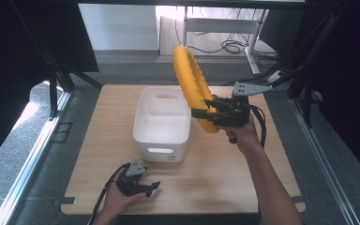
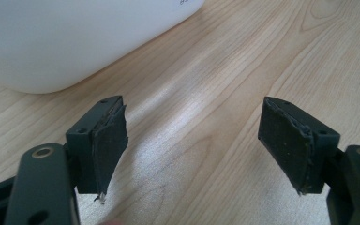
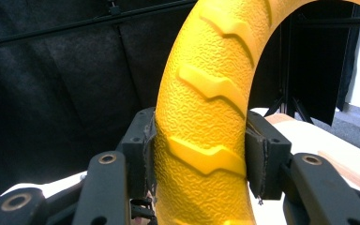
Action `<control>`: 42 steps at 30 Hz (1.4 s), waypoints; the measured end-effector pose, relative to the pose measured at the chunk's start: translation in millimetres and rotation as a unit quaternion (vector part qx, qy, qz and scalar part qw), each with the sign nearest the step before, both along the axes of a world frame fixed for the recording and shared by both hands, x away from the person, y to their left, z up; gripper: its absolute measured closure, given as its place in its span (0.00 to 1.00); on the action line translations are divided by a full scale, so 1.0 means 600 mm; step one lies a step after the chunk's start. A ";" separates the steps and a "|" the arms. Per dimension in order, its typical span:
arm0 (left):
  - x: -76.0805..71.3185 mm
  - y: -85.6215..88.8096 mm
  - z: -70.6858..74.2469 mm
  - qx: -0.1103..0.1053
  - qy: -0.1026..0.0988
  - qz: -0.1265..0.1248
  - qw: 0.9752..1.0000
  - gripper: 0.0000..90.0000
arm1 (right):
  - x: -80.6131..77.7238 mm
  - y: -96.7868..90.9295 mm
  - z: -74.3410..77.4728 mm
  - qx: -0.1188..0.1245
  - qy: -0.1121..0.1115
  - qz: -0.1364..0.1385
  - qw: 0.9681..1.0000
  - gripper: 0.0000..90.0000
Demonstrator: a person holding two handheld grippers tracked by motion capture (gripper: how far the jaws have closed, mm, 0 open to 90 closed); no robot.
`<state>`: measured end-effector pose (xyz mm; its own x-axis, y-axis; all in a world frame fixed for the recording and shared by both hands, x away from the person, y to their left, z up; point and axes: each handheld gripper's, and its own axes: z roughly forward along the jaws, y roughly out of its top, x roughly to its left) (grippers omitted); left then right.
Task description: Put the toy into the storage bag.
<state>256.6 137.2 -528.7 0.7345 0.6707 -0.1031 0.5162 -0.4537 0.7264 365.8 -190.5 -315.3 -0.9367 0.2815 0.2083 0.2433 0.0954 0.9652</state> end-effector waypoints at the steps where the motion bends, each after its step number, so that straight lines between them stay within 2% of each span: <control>1: 0.000 0.000 0.000 0.000 0.000 0.000 1.000 0.27 | 0.000 0.001 0.000 0.000 0.000 0.000 1.000 0.57; 15: 0.000 0.001 0.001 0.001 -0.001 0.001 1.000 0.27 | 0.003 0.020 0.013 -0.002 -0.005 0.006 1.000 0.57; 42: 0.001 0.005 0.002 0.000 -0.001 0.001 1.000 0.27 | 0.009 0.054 0.018 0.000 -0.007 0.018 1.000 0.57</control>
<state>257.0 140.2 -527.7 0.7332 0.6723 -0.1024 0.5162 -0.4521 0.7275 371.0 -158.3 -304.3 -0.9491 0.2474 0.1949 0.2260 0.1038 0.9686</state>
